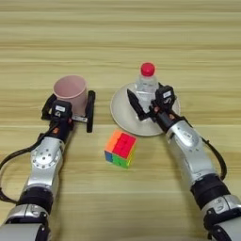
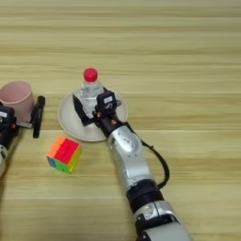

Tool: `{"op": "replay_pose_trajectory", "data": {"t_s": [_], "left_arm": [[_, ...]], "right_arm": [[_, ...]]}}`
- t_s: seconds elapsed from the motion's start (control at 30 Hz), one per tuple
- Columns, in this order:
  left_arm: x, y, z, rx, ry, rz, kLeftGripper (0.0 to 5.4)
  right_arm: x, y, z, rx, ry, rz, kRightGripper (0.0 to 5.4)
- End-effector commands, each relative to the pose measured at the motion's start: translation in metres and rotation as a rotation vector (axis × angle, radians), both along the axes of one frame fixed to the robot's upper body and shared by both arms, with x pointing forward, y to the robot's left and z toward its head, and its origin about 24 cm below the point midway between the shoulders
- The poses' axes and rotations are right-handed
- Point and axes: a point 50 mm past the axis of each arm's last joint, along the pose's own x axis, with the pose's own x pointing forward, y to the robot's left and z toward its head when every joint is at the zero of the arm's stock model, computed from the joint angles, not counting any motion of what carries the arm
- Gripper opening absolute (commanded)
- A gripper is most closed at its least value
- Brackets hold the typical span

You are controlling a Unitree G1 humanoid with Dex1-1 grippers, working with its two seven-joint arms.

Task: Move the objects on the table

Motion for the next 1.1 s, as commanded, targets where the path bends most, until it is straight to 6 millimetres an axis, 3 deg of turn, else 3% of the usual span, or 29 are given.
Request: {"op": "replay_pose_trajectory", "data": {"t_s": [0.03,0.3,0.7,0.87,1.1], "left_arm": [[-0.002,0.001,-0.003,0.004,0.018,0.006,5.4],[-0.002,-0.001,-0.002,0.002,0.014,0.0,5.4],[0.001,-0.002,-0.003,-0.008,0.022,0.009,5.4],[0.001,-0.002,-0.003,-0.006,0.021,0.009,5.4],[0.001,-0.002,-0.003,-0.011,0.016,0.009,5.4]], "right_arm": [[0.003,0.006,0.006,0.006,-0.018,0.016,3.94],[0.006,0.0,0.011,-0.001,-0.049,-0.035,3.31],[0.004,-0.021,0.036,0.074,-0.136,-0.1,3.23],[0.003,-0.04,0.047,0.116,-0.172,-0.176,3.23],[0.002,-0.091,0.039,0.094,-0.16,-0.357,3.23]]}}
